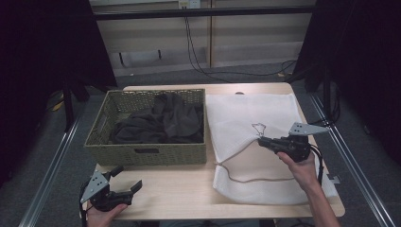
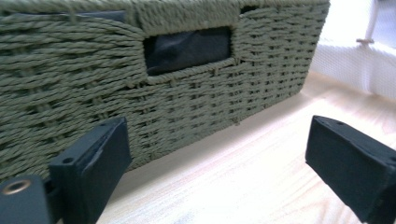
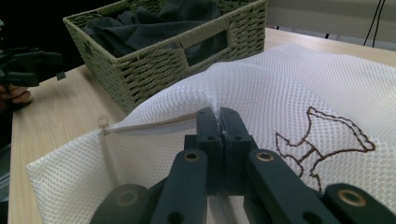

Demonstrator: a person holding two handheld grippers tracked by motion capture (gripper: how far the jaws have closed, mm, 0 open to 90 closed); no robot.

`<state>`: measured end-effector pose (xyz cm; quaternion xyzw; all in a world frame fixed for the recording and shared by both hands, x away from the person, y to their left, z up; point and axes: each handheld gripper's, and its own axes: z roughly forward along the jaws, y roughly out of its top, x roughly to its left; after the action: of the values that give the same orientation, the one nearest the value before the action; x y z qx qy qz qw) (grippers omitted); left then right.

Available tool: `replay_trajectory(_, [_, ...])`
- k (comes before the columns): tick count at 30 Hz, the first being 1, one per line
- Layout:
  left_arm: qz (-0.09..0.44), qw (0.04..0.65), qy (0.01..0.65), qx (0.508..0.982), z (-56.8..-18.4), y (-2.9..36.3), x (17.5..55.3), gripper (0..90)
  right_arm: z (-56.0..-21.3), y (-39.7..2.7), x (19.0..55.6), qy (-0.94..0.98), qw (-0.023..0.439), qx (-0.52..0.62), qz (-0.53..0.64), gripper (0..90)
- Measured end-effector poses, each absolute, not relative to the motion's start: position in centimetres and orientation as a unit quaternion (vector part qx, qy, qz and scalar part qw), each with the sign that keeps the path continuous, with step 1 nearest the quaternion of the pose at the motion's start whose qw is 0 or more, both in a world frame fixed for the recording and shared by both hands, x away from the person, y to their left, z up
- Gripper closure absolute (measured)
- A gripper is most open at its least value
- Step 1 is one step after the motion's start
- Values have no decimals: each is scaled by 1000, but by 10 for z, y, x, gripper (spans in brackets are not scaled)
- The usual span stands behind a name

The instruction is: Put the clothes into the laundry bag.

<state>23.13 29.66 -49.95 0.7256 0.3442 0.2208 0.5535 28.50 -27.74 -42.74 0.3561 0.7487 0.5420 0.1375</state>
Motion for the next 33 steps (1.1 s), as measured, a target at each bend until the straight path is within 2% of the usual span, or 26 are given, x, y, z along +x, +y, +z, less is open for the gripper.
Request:
replay_trajectory(7, [211,554,340,730,-495,296,233,83,-417,-278,289,737,145,351,559,887])
replay_trajectory(9, [225,552,337,729,-490,295,235,84,-413,-278,291,734,148,352,562,887])
replay_trajectory(25, [225,568,331,719,-460,302,251,102,-389,-282,307,700,170,337,606,888])
replay_trajectory(33, [198,544,311,754,-434,311,284,123,-389,-281,306,699,174,336,607,888])
